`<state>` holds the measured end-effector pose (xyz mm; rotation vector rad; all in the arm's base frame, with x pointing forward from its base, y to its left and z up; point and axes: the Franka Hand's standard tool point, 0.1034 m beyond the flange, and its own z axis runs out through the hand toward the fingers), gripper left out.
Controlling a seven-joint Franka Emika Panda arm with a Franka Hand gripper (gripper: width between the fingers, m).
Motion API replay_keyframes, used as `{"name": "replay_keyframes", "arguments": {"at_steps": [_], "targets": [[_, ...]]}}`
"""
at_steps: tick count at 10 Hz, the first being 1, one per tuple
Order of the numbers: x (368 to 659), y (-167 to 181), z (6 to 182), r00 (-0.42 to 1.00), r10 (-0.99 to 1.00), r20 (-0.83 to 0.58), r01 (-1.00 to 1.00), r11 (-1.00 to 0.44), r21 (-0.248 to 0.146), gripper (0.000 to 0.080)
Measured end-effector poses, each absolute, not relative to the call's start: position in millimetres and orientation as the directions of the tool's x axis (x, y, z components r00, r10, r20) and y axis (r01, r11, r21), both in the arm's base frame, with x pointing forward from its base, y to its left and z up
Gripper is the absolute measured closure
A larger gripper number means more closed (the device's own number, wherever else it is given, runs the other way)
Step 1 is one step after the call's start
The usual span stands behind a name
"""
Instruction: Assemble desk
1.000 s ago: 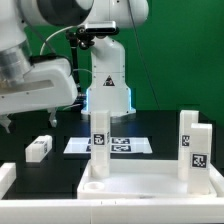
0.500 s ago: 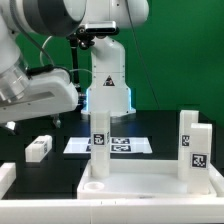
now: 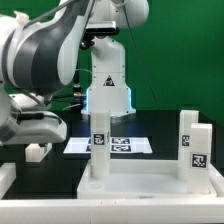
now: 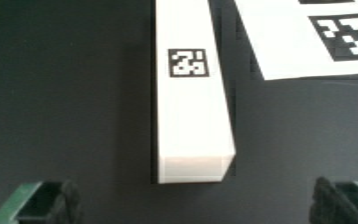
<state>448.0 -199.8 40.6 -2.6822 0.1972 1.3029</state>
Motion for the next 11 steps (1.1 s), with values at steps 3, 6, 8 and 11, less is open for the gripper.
{"name": "replay_keyframes", "arguments": {"at_steps": [3,6,8,11], "targets": [[445.2,-200.0,38.5,0.607,-0.058,-0.793,-0.192,-0.978,-0.076,0.0150],[415.9,-193.6,15.5,0.563,-0.069,-0.824,-0.214,-0.975,-0.065,0.0150],[413.3,-193.8,12.7,0.564,-0.070,-0.823,-0.213,-0.975,-0.063,0.0150],[413.0,-194.4,12.4,0.564,-0.071,-0.823,-0.214,-0.975,-0.063,0.0411]]}}
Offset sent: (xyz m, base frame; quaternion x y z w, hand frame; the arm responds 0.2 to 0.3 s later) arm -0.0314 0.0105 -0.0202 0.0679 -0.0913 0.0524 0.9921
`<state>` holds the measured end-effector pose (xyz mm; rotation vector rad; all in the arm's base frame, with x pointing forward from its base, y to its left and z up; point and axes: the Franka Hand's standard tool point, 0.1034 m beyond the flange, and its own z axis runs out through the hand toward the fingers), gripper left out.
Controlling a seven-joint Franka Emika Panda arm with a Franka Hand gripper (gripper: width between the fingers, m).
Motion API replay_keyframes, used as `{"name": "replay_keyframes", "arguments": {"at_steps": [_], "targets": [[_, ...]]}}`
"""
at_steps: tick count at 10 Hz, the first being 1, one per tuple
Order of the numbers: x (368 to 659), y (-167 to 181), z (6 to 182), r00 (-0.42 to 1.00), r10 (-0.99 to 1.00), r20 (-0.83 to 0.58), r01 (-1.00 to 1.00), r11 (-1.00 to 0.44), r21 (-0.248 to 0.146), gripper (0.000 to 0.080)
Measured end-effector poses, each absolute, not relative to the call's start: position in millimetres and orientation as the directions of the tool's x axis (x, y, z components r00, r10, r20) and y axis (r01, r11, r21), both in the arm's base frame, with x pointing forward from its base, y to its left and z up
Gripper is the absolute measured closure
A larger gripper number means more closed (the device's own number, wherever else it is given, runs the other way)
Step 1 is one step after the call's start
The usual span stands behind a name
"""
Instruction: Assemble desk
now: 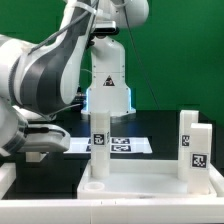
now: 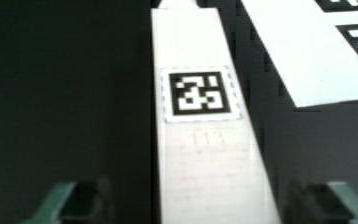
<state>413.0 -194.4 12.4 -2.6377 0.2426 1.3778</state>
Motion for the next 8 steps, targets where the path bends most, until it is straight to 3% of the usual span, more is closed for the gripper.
{"name": "replay_keyframes", "arguments": {"at_steps": [1,2,7,8], "targets": [[412.9,-194.7,12.5,0.563,-0.071,-0.823,-0.214,-0.975,-0.062,0.0411],[412.8,-194.8,12.5,0.563,-0.071,-0.823,-0.214,-0.975,-0.062,0.0514],[413.7,-193.8,14.7,0.560,-0.070,-0.825,-0.215,-0.974,-0.063,0.0514],[420.6,-188.1,31.3,0.546,-0.065,-0.835,-0.222,-0.972,-0.069,0.0514]]}}
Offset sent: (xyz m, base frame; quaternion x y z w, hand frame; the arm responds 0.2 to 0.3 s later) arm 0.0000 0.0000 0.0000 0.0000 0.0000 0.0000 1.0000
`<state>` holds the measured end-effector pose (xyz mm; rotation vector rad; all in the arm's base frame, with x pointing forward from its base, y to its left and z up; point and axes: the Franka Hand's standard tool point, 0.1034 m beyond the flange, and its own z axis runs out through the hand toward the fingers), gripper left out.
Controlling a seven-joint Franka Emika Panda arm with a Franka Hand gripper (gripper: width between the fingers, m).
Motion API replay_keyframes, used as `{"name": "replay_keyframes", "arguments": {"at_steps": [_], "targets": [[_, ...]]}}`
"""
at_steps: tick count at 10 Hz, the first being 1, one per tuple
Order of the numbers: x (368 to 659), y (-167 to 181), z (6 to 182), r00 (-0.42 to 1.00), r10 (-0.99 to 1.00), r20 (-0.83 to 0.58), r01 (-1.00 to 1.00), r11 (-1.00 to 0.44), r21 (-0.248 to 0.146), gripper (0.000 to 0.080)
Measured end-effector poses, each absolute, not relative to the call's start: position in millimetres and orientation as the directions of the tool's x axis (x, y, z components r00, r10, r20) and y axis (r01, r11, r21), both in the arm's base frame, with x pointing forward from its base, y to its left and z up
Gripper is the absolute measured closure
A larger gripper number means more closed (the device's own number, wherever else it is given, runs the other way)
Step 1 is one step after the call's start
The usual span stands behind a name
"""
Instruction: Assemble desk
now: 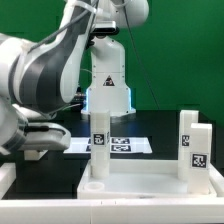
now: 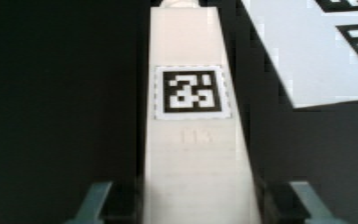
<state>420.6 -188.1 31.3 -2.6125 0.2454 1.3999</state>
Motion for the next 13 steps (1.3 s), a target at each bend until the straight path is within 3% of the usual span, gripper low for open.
{"name": "replay_keyframes", "arguments": {"at_steps": [3,4,7,8,9,10,12,13], "targets": [[452.8,-171.7,96.0,0.585,-0.108,-0.804,-0.249,-0.967,-0.050,0.0512],[462.1,-167.8,110.2,0.617,-0.102,-0.781,-0.233,-0.971,-0.057,0.0512],[477.7,-173.9,97.0,0.747,-0.125,-0.653,-0.198,-0.979,-0.039,0.0512],[479.5,-167.6,83.2,0.813,-0.116,-0.571,-0.151,-0.988,-0.014,0.0512],[486.8,-154.9,86.7,0.840,-0.129,-0.527,-0.157,-0.988,-0.008,0.0512],[515.7,-147.1,112.6,0.884,-0.152,-0.442,-0.182,-0.983,-0.024,0.0512],[556.3,-140.2,161.2,0.928,-0.194,-0.317,-0.210,-0.978,-0.016,0.0512],[567.6,-144.3,166.2,0.950,-0.181,-0.253,-0.191,-0.981,-0.016,0.0512]]}}
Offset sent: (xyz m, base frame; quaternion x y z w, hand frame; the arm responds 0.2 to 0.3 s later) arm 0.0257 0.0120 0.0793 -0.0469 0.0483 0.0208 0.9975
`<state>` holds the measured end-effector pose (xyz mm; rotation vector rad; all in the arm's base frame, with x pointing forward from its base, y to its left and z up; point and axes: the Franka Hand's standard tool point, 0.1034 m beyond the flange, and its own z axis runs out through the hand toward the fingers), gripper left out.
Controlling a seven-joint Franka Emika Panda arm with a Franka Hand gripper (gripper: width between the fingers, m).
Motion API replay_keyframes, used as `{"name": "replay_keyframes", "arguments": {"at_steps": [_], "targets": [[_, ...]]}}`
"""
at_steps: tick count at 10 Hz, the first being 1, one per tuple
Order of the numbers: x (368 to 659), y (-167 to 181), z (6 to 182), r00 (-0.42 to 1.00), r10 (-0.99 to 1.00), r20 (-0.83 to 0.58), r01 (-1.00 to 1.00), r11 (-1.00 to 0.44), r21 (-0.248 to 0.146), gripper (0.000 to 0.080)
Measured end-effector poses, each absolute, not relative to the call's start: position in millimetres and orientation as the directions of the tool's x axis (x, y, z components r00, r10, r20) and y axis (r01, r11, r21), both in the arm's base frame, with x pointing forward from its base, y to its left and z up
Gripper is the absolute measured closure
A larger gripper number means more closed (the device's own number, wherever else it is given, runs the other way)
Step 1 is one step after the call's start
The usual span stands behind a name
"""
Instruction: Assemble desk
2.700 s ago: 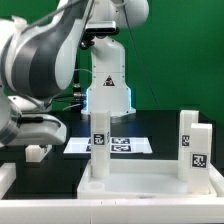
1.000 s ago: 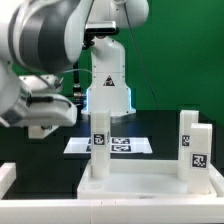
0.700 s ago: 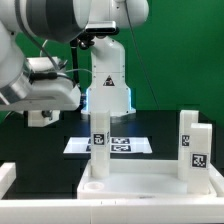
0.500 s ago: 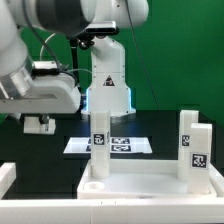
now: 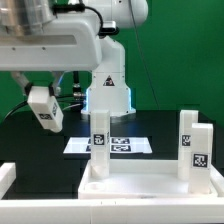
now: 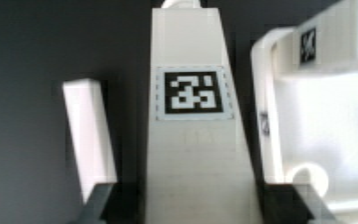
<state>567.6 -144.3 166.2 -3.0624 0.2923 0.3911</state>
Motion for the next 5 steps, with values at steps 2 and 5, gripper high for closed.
{"name": "replay_keyframes", "arguments": {"at_steps": [2,5], "targets": [[565.2,-144.9,160.6,0.974,-0.191,-0.122,-0.193,-0.981,-0.007,0.0512],[594.8,-129.1,186.8,0.968,-0.215,0.129,-0.216,-0.976,0.001,0.0512]]}}
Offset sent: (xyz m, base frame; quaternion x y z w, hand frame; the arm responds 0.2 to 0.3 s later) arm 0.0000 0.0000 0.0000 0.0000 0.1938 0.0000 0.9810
